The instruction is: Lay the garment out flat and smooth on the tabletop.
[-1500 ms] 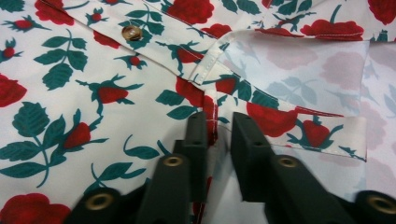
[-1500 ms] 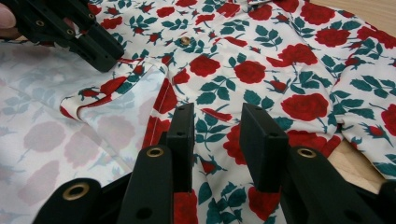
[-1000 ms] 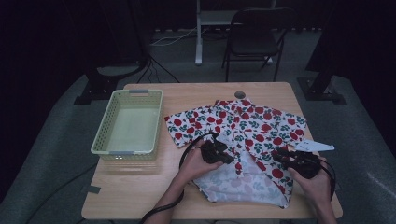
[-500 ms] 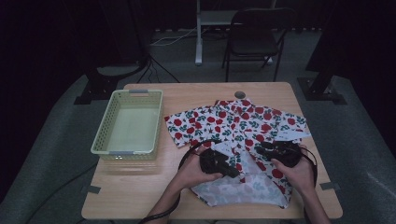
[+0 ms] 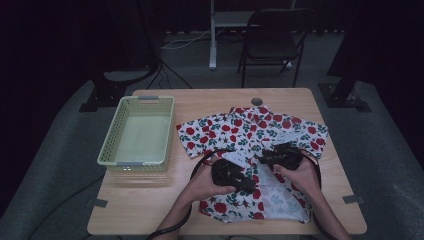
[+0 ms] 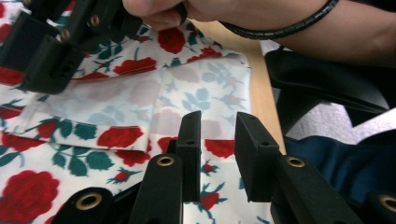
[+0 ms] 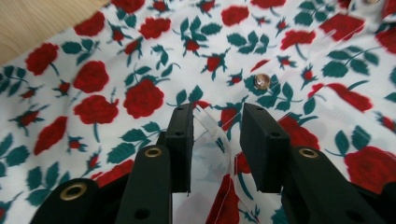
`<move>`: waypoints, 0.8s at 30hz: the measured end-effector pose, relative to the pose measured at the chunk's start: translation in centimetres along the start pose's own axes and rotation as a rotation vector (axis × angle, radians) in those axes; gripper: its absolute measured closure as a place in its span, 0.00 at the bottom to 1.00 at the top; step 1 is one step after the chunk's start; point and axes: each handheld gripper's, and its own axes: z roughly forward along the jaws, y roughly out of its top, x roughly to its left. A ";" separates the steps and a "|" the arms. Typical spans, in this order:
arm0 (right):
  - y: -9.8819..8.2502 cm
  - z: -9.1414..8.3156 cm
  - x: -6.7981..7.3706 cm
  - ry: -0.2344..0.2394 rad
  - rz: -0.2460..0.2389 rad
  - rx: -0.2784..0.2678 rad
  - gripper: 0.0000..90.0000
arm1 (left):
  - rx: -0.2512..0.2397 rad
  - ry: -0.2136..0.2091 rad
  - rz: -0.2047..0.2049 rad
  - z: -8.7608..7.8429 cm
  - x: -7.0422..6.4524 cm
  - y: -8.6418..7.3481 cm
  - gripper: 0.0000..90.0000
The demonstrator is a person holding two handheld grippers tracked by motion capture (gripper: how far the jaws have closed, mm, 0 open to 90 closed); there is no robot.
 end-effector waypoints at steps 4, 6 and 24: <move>0.0 0.9 -0.5 0.014 0.004 0.043 0.70 | 0.001 0.058 -0.025 -0.1 0.5 -0.2 0.79; 0.0 1.2 -0.6 0.021 0.000 0.059 0.73 | -0.004 0.068 -0.035 -0.1 0.7 -0.4 0.79; -0.3 0.1 0.8 -0.036 -0.079 0.079 1.00 | -0.037 0.329 -0.165 -2.3 3.3 -2.9 0.70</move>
